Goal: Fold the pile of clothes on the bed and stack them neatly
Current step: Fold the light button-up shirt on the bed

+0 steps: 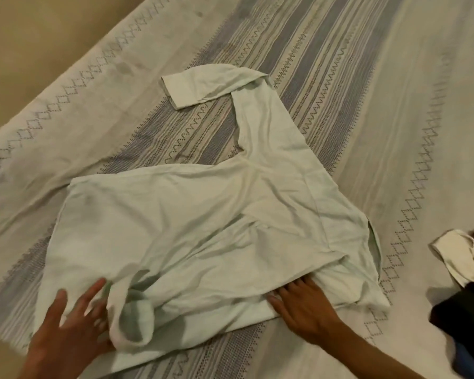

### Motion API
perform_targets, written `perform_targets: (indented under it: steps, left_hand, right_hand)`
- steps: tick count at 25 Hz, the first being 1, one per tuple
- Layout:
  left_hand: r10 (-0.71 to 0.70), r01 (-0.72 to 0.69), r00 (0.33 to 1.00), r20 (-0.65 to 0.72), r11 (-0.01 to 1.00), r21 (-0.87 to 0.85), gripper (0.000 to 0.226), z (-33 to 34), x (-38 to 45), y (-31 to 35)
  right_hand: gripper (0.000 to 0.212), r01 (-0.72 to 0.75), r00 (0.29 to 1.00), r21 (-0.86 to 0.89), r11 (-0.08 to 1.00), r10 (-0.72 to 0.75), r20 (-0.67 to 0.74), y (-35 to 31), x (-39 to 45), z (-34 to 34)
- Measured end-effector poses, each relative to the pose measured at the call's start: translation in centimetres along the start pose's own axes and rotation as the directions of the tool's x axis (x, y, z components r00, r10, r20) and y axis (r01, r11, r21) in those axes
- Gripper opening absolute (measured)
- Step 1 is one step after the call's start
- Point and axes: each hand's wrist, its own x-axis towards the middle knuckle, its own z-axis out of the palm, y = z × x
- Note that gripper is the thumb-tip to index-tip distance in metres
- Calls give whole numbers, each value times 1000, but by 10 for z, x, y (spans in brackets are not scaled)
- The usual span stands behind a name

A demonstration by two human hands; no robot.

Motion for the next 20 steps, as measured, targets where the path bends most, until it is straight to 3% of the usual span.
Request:
perform_targets:
  steps: [2, 3, 5, 8, 10, 11, 14, 18, 20]
  left_hand:
    - [145, -22, 935, -325, 935, 354, 34, 10, -7, -8]
    - [323, -53, 856, -404, 832, 553, 47, 24, -10, -18]
    - [521, -87, 748, -411, 691, 718, 94, 56, -14, -36]
    - [599, 34, 760, -251, 350, 936, 133, 86, 0, -67]
    - [619, 195, 753, -223, 114, 974, 140, 96, 20, -87]
    - [614, 260, 751, -243, 62, 963, 128, 104, 29, -94]
    - [665, 303, 697, -269, 67, 951, 77, 108, 50, -96]
    - [701, 309, 659, -273, 78, 948, 67, 87, 32, -74]
    - [759, 330, 595, -266, 72, 941, 45, 74, 6, -58]
  right_hand:
    - [52, -10, 992, -115, 993, -5, -127, 20, 11, -9]
    - [49, 7, 985, -153, 988, -34, -172, 24, 17, -10]
    - [51, 82, 968, -354, 932, -159, -195, 16, 30, 0]
    - [55, 155, 883, -507, 848, -349, -313, 6, 61, 4]
    - [56, 107, 868, -548, 829, -347, -356, 4, 69, 10]
    - [55, 69, 863, -569, 819, -336, -378, 4, 67, 14]
    - [43, 86, 878, -588, 804, -341, -337, 25, 58, 9]
    - [31, -3, 811, -644, 765, -375, -450, 41, 48, -1]
    - [26, 17, 788, -638, 770, -403, -466, 42, 40, -1]
